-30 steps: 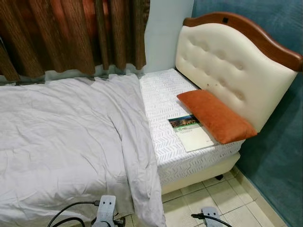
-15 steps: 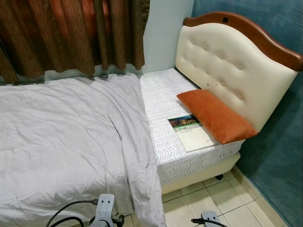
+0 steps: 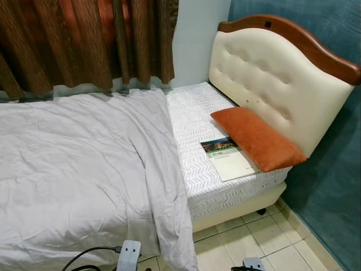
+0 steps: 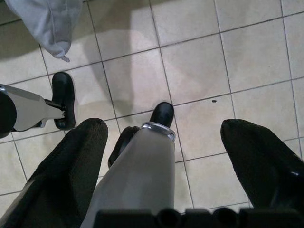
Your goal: Clean up the room
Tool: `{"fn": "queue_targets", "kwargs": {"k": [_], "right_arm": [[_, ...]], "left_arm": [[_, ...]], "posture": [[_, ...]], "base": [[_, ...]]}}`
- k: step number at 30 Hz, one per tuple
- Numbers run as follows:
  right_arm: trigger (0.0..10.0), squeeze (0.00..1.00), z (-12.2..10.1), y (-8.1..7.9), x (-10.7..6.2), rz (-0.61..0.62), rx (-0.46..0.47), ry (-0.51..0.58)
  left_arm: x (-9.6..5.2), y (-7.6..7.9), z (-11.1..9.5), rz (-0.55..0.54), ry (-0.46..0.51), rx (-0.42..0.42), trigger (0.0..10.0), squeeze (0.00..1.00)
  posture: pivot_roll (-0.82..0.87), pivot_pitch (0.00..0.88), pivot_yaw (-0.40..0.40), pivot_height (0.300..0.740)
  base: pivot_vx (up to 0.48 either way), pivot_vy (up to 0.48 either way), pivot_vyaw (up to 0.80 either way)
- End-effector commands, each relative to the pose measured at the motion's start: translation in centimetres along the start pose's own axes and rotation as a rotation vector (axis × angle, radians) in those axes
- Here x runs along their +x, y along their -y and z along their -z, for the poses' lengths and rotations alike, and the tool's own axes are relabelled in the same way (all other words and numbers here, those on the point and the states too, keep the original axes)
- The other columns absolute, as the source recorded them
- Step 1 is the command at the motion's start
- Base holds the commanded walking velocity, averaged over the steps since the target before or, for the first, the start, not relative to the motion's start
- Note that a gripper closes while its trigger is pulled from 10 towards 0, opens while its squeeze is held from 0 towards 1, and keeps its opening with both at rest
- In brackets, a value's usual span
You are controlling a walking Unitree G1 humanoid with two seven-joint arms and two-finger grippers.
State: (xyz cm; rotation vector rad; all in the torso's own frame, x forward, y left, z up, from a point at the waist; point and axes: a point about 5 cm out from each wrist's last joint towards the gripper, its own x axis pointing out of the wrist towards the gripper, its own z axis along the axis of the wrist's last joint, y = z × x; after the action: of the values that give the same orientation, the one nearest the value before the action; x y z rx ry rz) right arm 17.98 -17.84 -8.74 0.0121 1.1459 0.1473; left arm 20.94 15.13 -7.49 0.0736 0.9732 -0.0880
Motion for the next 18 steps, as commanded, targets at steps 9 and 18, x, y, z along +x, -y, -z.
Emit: {"fn": "queue_targets", "kwargs": {"k": [9,18], "right_arm": [[10.0,0.0,-0.57,0.18,-0.07,-0.008,-0.038,0.039],[10.0,0.0,-0.5,0.17,-0.07,-0.009,-0.045,0.043]], "left_arm": [[0.05,0.18,-1.19,-0.007,0.064,0.028,10.0,0.0],[0.04,-0.03,-1.69,-0.003,0.089,0.037,10.0,0.0]], "posture": [[0.03,0.0,-0.045,0.74],[0.02,0.0,-0.044,0.74]], "base": [[0.0,-0.098,0.35],[0.0,-0.437,0.78]]}}
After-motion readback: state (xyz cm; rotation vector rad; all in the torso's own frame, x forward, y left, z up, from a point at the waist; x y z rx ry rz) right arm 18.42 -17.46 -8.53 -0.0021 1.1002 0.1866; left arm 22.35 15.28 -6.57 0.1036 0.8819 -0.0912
